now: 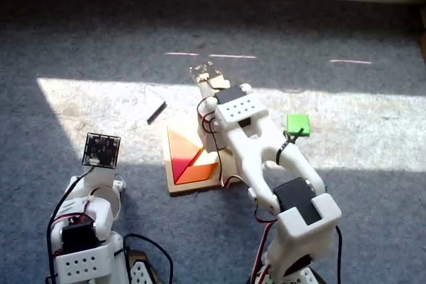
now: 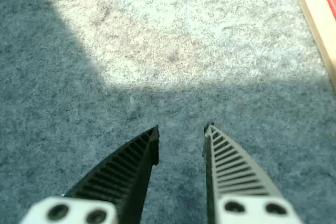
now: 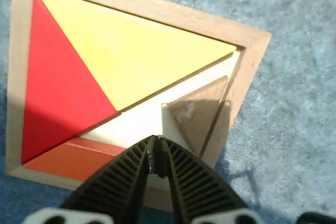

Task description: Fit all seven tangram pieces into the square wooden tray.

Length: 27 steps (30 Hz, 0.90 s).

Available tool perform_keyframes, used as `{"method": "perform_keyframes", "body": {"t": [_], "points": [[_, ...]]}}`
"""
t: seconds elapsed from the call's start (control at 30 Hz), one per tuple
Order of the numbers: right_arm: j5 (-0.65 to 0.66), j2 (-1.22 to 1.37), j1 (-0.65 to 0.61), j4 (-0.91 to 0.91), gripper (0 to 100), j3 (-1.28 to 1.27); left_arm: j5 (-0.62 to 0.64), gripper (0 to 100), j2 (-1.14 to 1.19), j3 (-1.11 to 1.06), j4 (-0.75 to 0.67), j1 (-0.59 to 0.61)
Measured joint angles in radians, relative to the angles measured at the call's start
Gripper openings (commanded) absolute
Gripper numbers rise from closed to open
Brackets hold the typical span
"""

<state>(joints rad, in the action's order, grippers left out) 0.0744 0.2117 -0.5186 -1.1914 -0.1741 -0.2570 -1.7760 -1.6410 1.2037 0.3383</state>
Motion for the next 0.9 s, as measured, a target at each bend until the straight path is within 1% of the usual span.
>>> {"method": "perform_keyframes", "body": {"t": [0.1,0.37,0.53,0.7,0.9], "points": [[0.000,0.000,0.028,0.005,0.5,0.000,0.000,15,0.000,0.000,0.000,0.000],[0.000,0.005,0.031,0.051,0.5,-0.006,0.000,15,0.000,0.000,0.000,0.000],[0.002,0.095,0.031,0.061,0.5,-0.005,0.000,15,0.000,0.000,0.000,0.000],[0.052,0.112,0.037,0.058,0.5,0.020,0.000,15,0.000,0.000,0.000,0.000],[0.063,0.112,0.066,0.058,0.5,0.071,0.000,15,0.000,0.000,0.000,0.000]]}}
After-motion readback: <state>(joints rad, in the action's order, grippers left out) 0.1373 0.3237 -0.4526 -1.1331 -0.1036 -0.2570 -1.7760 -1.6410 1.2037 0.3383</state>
